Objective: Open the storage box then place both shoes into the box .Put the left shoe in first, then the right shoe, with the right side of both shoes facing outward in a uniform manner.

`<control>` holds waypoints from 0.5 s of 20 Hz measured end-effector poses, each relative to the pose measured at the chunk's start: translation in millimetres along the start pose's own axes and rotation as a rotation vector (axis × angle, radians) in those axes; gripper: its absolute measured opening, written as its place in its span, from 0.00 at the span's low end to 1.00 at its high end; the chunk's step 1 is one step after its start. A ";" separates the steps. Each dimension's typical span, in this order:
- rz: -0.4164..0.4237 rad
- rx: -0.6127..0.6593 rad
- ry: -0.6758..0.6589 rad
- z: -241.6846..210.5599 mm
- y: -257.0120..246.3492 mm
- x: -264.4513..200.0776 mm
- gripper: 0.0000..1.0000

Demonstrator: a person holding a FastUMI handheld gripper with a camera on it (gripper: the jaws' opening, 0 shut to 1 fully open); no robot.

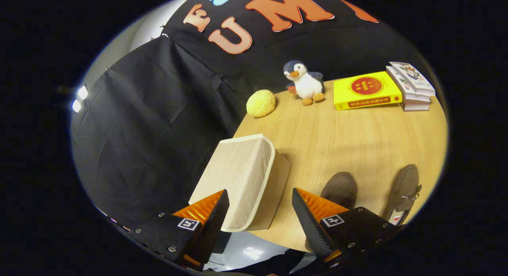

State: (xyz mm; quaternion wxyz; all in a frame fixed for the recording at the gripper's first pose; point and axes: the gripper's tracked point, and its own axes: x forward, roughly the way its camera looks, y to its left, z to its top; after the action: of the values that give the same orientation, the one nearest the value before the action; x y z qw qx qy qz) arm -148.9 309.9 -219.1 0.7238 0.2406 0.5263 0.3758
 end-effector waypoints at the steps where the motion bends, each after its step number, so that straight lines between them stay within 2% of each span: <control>1: 0.018 0.016 0.027 -5.7 2.3 9.6 0.96; 8: 0.106 0.121 0.130 -26.1 15.9 68.1 0.95; 10: 0.156 0.177 0.148 -29.3 25.2 78.6 0.95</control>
State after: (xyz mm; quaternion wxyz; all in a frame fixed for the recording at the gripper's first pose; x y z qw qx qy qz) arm -170.9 386.4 -255.7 0.6276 0.3154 0.5891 0.3995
